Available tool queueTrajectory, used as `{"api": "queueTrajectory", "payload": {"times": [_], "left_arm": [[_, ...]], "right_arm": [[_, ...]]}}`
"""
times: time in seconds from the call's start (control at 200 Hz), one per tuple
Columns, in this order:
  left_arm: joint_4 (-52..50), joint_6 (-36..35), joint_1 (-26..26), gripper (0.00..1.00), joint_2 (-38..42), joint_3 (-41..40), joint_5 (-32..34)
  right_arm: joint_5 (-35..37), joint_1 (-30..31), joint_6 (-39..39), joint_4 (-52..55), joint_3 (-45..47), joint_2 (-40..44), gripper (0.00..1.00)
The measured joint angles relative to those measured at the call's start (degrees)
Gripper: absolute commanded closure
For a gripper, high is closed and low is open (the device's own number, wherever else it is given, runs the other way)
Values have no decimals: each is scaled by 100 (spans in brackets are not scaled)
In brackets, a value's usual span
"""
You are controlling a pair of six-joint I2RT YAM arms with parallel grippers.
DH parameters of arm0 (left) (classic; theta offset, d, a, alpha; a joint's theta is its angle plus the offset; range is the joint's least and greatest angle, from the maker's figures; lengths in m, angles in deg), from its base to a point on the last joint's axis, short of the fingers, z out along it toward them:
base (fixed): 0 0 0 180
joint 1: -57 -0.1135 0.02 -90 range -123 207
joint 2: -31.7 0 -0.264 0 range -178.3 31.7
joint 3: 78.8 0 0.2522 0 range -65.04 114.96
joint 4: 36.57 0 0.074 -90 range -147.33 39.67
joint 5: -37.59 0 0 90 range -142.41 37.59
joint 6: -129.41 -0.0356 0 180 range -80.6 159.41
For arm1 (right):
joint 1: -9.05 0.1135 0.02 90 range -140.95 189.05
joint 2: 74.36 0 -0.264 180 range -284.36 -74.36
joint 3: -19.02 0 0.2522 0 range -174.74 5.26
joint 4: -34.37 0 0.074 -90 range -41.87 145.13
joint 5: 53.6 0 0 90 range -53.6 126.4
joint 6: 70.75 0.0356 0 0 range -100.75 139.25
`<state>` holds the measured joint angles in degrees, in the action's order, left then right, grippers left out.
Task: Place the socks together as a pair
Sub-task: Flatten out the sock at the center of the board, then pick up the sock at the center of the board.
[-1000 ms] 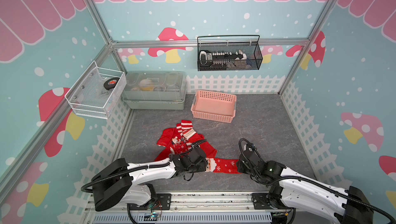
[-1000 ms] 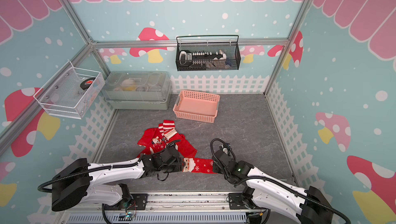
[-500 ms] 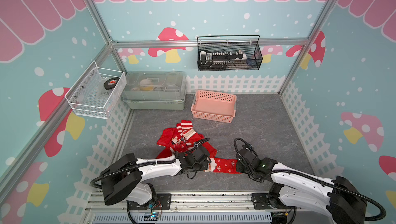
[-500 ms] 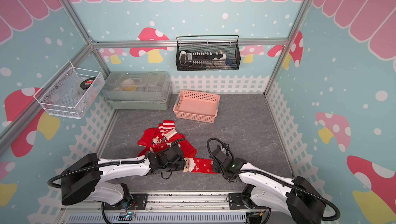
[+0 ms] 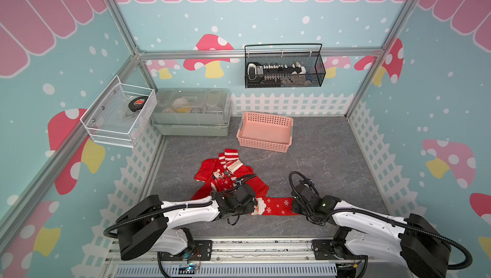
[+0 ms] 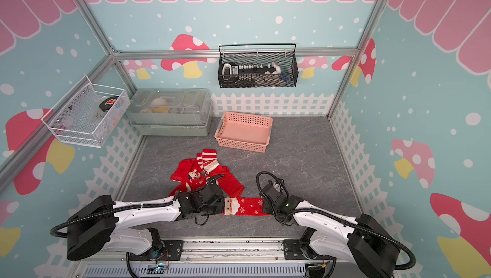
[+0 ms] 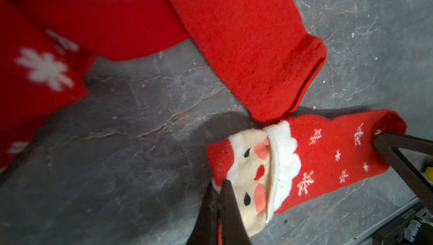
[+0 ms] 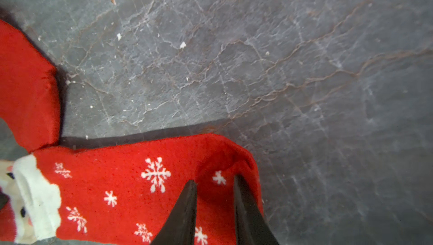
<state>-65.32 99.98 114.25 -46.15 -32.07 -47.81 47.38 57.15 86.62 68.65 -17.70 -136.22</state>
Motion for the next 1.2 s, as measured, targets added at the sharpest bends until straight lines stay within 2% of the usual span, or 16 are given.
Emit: {"api": "queueTrajectory", "payload": {"times": [0.185, 0.25, 0.395, 0.525, 0.65, 0.811, 1.026, 1.201], "left_arm": [[-13, 66, 0, 100, 20, -35, 31], [-50, 72, 0, 90, 68, -35, 52], [-345, 39, 0, 48, 254, 105, 166], [-710, -114, 0, 36, 533, 431, 363], [-1375, -214, -33, 35, 852, 909, 863], [-2020, -223, -170, 34, 1488, 1193, 1419], [-2439, -55, -214, 33, 2640, 1036, 1987], [-2684, 76, -310, 33, 3346, 721, 2179]], "right_arm": [[-15, -2, 85, -136, 74, 107, 67], [-22, -2, 42, -131, 72, 173, 64], [-37, -7, -345, -33, -138, 498, 59], [20, -7, -713, -170, -492, 868, 55], [98, -7, -973, -378, -876, 710, 53], [-44, -11, -1263, -763, -1690, -372, 53], [-544, -37, -1558, -1394, -2673, -2087, 53], [-911, -94, -1882, -1558, -3766, -3307, 52]]}}
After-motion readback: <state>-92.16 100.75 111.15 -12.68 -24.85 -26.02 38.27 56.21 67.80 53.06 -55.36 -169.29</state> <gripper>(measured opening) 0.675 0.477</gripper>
